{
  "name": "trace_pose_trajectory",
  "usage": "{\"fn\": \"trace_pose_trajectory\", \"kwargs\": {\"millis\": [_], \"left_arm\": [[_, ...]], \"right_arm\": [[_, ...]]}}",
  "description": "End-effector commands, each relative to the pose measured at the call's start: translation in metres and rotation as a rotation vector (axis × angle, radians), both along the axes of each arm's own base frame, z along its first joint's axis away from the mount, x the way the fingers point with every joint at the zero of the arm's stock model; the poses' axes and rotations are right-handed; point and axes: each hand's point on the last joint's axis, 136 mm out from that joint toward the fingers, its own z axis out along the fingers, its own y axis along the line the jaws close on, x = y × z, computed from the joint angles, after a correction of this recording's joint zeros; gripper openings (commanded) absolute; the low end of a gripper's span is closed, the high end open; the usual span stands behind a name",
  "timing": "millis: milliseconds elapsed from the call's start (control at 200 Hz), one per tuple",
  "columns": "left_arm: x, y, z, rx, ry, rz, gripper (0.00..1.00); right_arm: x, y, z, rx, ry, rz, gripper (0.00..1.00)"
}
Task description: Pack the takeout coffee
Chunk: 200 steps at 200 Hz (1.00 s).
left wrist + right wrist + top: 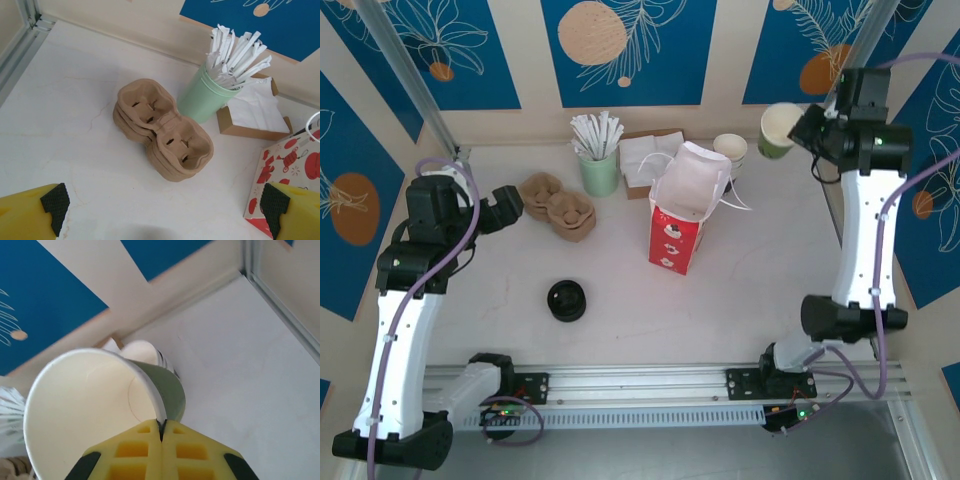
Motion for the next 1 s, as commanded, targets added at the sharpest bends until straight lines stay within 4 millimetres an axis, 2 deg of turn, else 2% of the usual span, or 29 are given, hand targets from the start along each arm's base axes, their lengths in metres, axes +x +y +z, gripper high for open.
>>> {"fn": "trace_pose_trajectory", "kwargs": {"millis": [0, 195, 420, 740, 995], "left_arm": [[-0.006, -0.006, -0.004, -0.022, 0.007, -0.037, 0.99], [-0.006, -0.013, -0.021, -0.037, 0.049, -0.072, 0.99], [-0.012, -0.016, -0.037, -0.059, 0.081, -0.081, 0.99], [-0.025, -0.031, -0.080, -0.134, 0.221, -0.131, 0.98], [-0.037, -0.042, -0.115, -0.192, 0.342, -0.150, 0.96]], "right_arm": [[-0.045, -0.008, -0.039, 0.010, 0.122, -0.026, 0.00], [-0.099, -0.006, -0.072, 0.071, 0.161, -0.055, 0.00], [-0.144, 0.019, -0.117, 0.174, 0.231, -0.015, 0.00], [-0.184, 0.074, -0.136, 0.273, 0.221, 0.211, 0.00], [-0.200, 0.115, -0.152, 0.288, 0.229, 0.343, 0.00]]}}
